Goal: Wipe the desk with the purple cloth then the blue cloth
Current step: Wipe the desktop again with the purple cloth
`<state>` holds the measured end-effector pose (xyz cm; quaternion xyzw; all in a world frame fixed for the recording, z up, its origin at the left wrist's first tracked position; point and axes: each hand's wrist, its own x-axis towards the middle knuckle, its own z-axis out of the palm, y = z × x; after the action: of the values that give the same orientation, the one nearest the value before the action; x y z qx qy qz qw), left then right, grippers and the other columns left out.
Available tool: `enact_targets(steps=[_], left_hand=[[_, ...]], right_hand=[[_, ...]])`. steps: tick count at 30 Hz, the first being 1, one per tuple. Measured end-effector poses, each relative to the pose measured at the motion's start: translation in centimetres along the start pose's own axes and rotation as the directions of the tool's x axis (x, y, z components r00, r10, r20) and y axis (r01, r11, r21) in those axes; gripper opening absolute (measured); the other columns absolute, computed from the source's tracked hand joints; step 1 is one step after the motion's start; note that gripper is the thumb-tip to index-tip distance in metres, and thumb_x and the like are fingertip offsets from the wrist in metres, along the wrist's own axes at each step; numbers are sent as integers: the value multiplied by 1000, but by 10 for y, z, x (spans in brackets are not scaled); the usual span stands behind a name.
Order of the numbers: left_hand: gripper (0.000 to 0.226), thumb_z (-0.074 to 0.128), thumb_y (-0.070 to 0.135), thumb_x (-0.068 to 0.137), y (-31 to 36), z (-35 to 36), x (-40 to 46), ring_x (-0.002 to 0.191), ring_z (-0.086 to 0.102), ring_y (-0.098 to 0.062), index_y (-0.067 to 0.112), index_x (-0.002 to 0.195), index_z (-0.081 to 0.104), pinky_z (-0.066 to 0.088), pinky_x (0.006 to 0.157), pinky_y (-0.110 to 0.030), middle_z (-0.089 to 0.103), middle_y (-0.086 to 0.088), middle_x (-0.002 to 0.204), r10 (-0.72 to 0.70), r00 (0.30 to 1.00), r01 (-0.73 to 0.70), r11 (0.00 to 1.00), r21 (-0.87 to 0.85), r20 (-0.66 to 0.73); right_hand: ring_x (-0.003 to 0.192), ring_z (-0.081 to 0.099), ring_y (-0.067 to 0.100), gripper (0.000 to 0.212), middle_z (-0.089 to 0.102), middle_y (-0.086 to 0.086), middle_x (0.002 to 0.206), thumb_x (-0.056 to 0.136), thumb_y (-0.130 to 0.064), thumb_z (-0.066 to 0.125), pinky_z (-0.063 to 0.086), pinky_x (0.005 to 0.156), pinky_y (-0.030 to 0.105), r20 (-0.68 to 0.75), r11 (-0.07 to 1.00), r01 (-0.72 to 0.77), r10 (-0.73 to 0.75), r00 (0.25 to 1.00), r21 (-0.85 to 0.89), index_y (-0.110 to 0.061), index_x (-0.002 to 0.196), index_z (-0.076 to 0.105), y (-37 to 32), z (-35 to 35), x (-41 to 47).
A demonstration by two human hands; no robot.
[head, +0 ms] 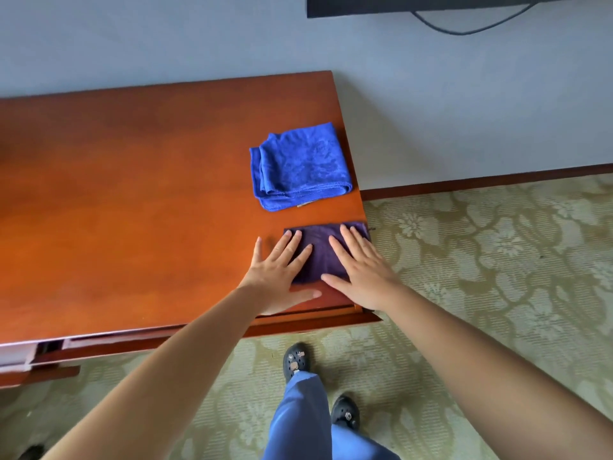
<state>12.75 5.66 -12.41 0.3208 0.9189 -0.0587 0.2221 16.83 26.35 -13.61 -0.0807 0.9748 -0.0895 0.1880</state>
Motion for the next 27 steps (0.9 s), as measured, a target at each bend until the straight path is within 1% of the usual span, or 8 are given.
enact_targets(steps=[4,7,11,13,17,21,23,27], left_hand=[[71,13,66,93,4,-8,-5,146,-19,-13,31,153,0,-11,115,-57,-15,3,160,-46,999,46,997,-60,-12],[54,29,47,101,5,-24,-2,148,3,-11,26,151,24,-10,117,-51,14,6,160,-109,991,90,970,-225,-75],[44,37,33,101,-4,-55,11,137,33,-17,24,143,40,13,118,-42,44,3,145,-171,980,131,937,-323,-99],[41,41,26,99,-12,-68,20,129,41,-21,23,139,46,30,108,-36,51,-1,137,-184,973,130,935,-329,-140],[39,44,17,94,-39,-86,43,127,41,-21,23,131,55,37,101,-34,51,0,135,-233,949,161,937,-309,-213],[47,45,17,93,-66,-94,72,139,24,-21,24,139,46,14,116,-35,32,-2,150,-92,961,87,996,-32,-259],[51,49,22,92,-77,-95,85,141,19,-21,22,143,37,9,119,-37,25,-2,152,-79,965,82,997,2,-249],[70,59,42,86,-90,-94,107,139,21,-21,23,146,28,25,112,-37,25,-1,149,-122,984,107,988,-115,-132]], right_hand=[[147,-15,19,75,-19,4,160,96,-62,22,-4,120,37,26,999,-32,31,999,11,-22,154,-5,-5,-7,2],[148,8,22,61,8,7,161,100,-50,34,10,119,37,-84,997,-56,60,995,44,-20,152,22,-10,-17,9],[134,34,24,45,35,2,149,99,-41,42,33,106,38,-110,980,-122,140,984,158,-21,138,47,-20,-37,23],[126,42,24,42,39,0,144,99,-38,43,41,99,37,-127,969,-146,174,977,198,-20,136,50,-22,-49,32],[125,45,22,37,38,0,144,98,-32,46,43,94,35,-184,926,-184,254,950,330,-16,131,54,-21,-70,63],[134,36,24,35,29,7,152,96,-26,52,37,100,33,-280,853,-261,413,867,451,-12,128,55,-21,-86,103],[133,37,26,41,31,9,150,95,-27,54,35,102,35,-221,788,-332,498,838,518,-14,133,50,-21,-90,122],[122,45,29,50,44,9,137,92,-30,56,38,97,37,-146,739,-498,613,777,454,-21,140,42,-20,-93,147]])
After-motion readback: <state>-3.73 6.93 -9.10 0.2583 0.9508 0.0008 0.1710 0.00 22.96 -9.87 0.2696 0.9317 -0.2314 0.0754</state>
